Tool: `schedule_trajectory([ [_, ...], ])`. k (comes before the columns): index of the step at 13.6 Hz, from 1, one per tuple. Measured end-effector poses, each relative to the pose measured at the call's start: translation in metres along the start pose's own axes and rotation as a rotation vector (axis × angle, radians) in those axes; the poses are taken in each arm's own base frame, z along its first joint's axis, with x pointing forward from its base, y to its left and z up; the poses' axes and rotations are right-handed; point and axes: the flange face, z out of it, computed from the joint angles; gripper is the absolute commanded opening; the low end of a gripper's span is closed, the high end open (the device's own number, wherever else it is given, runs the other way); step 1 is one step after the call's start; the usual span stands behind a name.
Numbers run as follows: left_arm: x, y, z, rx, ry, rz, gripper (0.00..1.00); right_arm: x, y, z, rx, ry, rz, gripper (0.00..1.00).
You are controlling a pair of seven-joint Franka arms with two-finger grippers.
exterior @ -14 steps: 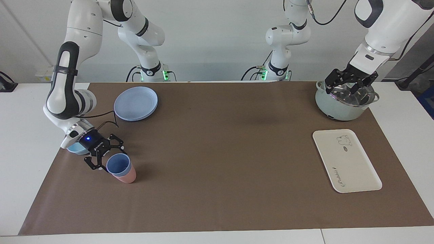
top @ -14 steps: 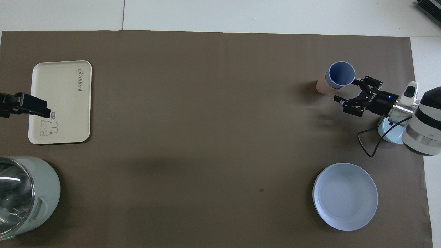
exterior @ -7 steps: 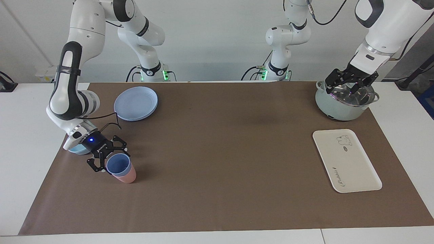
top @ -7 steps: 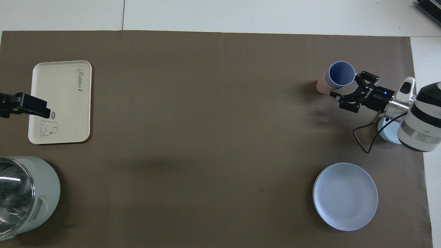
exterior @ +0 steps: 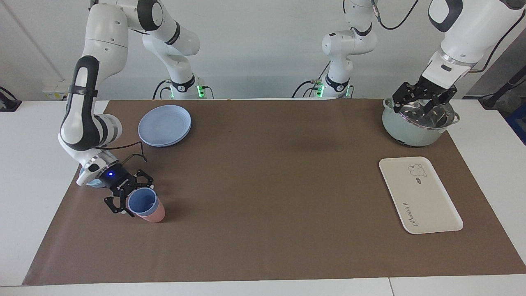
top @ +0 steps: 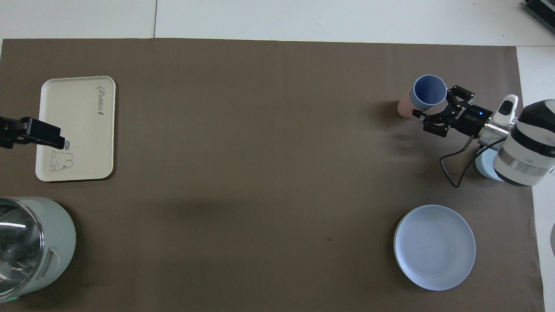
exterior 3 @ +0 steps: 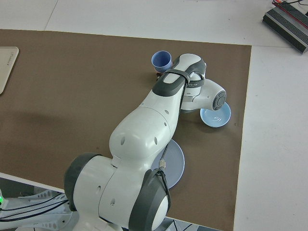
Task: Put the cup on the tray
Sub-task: 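Lower the right gripper onto the blue cup rim and grasp it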
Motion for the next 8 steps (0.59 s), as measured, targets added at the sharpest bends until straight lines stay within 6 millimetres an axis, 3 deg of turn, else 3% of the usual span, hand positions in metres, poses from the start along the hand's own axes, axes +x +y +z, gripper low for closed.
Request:
schedule_trajectory([
  [5,-0.0002,-0.0029,0.0005,0.000,-0.001,-0.005,1.00,0.0033,-0.0074,0.0118,0.011,-0.003,-0.004,0.96],
  [6,-0.0003,-0.0031,0.0013,0.000,-0.003,-0.006,1.00,0.0025,-0.0069,0.0117,0.005,-0.008,-0.004,0.64],
  [7,-0.0003,-0.0031,0.0021,-0.001,-0.005,-0.006,1.00,0.0021,-0.0068,0.0119,0.001,-0.011,-0.007,0.01],
  [8,-0.0003,-0.0030,0.0026,-0.001,-0.006,-0.006,1.00,0.0024,-0.0068,0.0122,0.001,-0.012,-0.025,0.00],
])
